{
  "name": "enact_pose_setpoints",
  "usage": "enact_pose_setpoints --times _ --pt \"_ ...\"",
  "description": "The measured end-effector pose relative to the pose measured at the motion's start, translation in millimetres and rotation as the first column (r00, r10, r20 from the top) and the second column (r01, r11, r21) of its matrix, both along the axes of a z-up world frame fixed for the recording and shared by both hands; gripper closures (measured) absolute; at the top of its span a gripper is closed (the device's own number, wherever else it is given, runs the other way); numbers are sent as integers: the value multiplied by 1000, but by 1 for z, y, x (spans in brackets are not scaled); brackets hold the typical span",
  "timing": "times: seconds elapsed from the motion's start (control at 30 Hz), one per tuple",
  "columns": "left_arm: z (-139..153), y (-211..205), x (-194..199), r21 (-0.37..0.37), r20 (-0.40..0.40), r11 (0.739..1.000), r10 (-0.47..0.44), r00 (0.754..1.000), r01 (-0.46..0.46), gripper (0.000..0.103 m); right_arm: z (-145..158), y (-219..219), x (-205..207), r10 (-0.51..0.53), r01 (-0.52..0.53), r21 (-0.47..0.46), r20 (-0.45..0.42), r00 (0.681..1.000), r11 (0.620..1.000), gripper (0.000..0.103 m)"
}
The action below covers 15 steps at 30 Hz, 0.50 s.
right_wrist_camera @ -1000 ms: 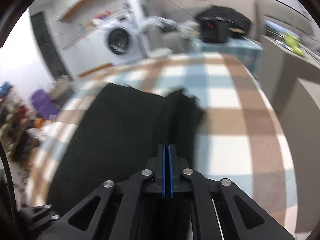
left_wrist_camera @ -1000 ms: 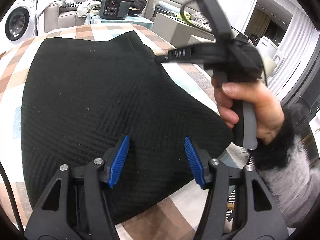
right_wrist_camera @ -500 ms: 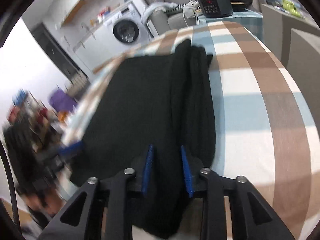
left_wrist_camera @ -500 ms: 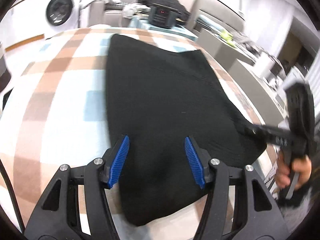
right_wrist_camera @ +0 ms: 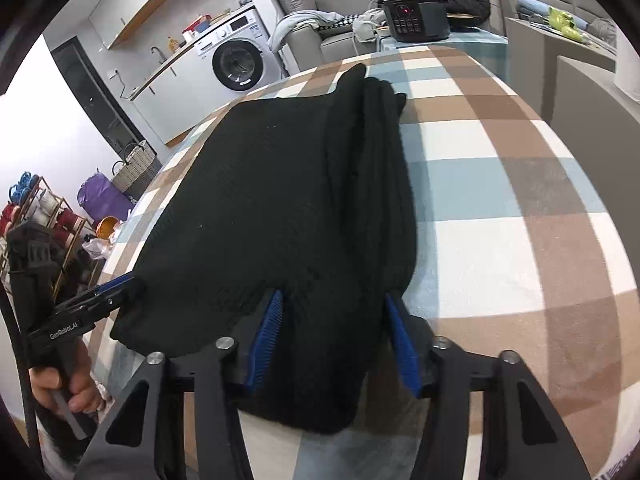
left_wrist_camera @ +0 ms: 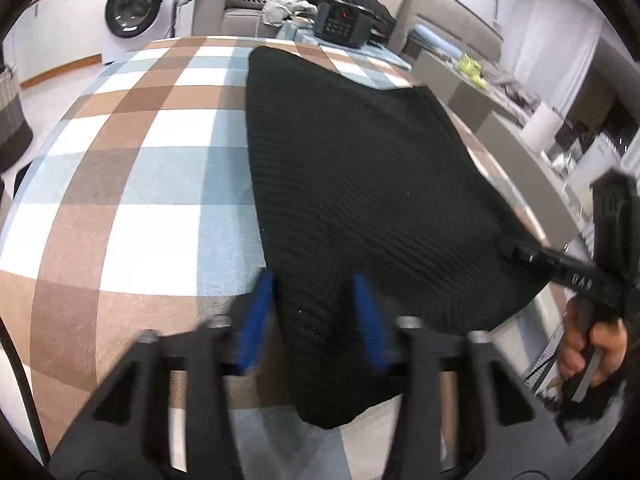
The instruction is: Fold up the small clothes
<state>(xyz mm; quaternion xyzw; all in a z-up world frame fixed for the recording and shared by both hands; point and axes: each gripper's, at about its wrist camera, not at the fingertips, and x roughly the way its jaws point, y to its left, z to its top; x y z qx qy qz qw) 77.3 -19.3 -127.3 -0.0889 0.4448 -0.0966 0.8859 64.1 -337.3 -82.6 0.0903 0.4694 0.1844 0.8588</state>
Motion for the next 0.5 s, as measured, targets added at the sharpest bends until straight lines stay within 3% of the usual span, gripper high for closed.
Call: enact_pose_setpoints --times 0.07,0.17,0.5 --pt "-1 -4 6 9 7 1000 8 1000 -8 75 0 2 3 -2 2 0 -1 1000 1000 69" --pt "1 -2 19 17 12 1000 19 1000 -19 76 2 9 10 -9 9 -16 2 1000 1000 73" --pt "8 19 103 53 21 995 87 996 -88 76 -2 34 90 -71 73 39 -42 997 997 73"
